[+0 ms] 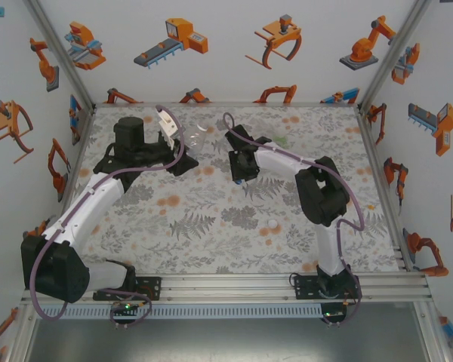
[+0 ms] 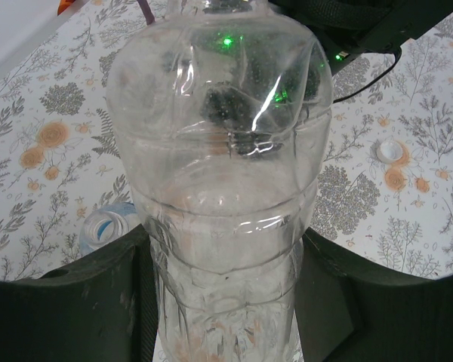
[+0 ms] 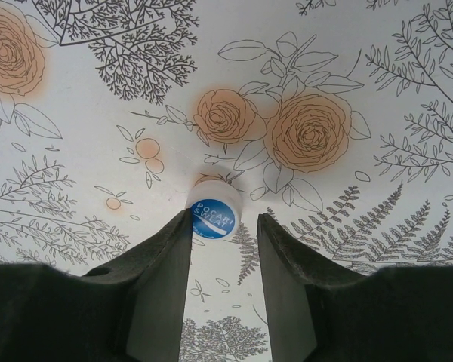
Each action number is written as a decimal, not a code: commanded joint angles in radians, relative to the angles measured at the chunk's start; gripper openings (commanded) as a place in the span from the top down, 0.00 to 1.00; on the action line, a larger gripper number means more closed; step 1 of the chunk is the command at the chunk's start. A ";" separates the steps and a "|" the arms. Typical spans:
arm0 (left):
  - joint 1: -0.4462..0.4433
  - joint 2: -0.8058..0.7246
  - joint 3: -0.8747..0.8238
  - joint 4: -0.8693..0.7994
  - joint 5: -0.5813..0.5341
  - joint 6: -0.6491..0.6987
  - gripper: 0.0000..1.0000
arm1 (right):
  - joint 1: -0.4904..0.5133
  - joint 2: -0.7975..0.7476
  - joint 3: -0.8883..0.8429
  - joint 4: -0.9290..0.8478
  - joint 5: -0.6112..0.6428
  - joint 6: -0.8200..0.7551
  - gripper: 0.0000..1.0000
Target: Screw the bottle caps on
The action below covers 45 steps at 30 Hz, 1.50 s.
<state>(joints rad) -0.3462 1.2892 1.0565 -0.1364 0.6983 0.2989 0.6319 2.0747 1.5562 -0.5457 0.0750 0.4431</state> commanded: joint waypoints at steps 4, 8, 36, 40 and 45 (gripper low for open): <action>0.001 0.006 0.024 -0.005 0.008 -0.008 0.86 | 0.009 -0.034 0.031 -0.012 0.061 -0.024 0.61; 0.002 0.007 0.025 -0.006 0.008 -0.007 0.86 | 0.009 -0.043 0.034 -0.008 0.054 -0.023 0.62; 0.001 0.006 0.025 -0.007 0.009 -0.007 0.85 | 0.003 0.034 0.093 -0.045 -0.013 -0.021 0.56; 0.001 0.007 0.025 -0.008 0.008 -0.007 0.85 | -0.007 0.045 0.087 -0.045 -0.014 -0.021 0.56; 0.001 0.009 0.025 -0.007 0.010 -0.008 0.85 | -0.014 0.049 0.073 -0.039 -0.029 -0.019 0.56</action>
<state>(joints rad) -0.3462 1.2961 1.0565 -0.1375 0.6983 0.2989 0.6254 2.1174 1.6207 -0.5720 0.0528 0.4290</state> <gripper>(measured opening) 0.561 0.437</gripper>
